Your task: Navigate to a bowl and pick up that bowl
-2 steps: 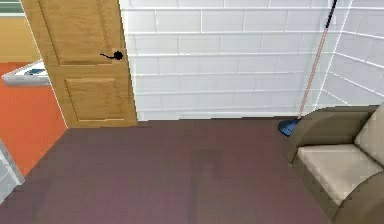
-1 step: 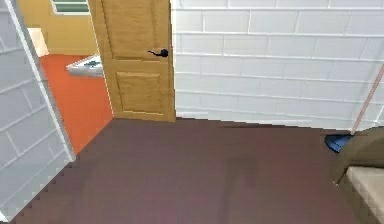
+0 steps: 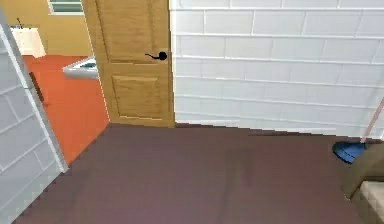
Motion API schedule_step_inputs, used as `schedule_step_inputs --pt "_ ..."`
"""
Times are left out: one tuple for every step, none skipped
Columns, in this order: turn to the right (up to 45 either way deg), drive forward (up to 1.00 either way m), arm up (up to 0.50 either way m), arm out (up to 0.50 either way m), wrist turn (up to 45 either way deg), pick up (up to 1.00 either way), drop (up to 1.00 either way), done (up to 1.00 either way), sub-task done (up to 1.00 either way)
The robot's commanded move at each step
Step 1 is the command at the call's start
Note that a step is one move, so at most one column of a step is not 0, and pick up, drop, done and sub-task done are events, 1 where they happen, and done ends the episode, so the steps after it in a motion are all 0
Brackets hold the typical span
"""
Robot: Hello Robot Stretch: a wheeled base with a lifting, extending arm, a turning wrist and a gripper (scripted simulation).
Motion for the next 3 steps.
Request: schedule_step_inputs --pt "-33.0 0.00 0.00 0.00 0.0 0.00 0.00 0.00 0.00" --pt "0.0 0.15 0.00 0.00 0.0 0.00 0.00 0.00 0.00" --pt "-33.0 0.00 0.00 0.00 0.0 0.00 0.00 0.00 0.00"
